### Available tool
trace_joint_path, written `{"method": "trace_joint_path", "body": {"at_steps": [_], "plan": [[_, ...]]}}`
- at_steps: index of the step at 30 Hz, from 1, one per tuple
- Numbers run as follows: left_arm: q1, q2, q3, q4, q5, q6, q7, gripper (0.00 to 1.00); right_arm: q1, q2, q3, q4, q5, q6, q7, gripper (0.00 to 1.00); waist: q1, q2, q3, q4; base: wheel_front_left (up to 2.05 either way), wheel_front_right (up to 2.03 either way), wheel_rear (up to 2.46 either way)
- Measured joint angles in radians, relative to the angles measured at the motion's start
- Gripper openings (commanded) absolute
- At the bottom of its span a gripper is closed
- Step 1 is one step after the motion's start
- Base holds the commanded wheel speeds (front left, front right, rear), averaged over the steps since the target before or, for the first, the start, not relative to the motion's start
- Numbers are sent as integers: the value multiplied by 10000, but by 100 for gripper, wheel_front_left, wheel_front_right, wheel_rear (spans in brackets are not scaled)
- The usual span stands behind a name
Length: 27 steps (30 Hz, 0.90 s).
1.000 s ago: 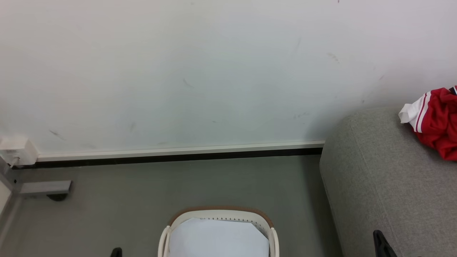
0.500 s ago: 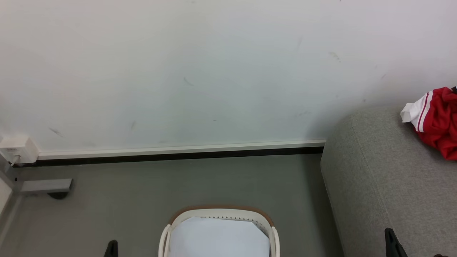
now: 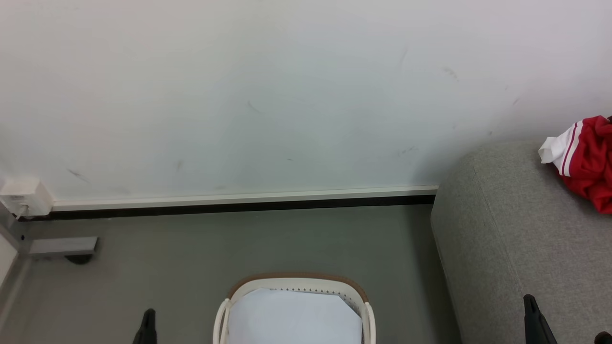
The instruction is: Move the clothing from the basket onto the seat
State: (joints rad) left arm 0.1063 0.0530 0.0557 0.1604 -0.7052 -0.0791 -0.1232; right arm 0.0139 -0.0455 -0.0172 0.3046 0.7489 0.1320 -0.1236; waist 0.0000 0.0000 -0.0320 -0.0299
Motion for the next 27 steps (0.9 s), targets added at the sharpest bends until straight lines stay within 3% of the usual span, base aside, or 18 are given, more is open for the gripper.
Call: {"method": "trace_joint_path", "body": {"at_steps": [27], "plan": [[-786,-23,221,313,-3315,-184,882,0,-476,-2,-366,-207,3212,0,888,0,0,0,100,85,0,0,0]]}}
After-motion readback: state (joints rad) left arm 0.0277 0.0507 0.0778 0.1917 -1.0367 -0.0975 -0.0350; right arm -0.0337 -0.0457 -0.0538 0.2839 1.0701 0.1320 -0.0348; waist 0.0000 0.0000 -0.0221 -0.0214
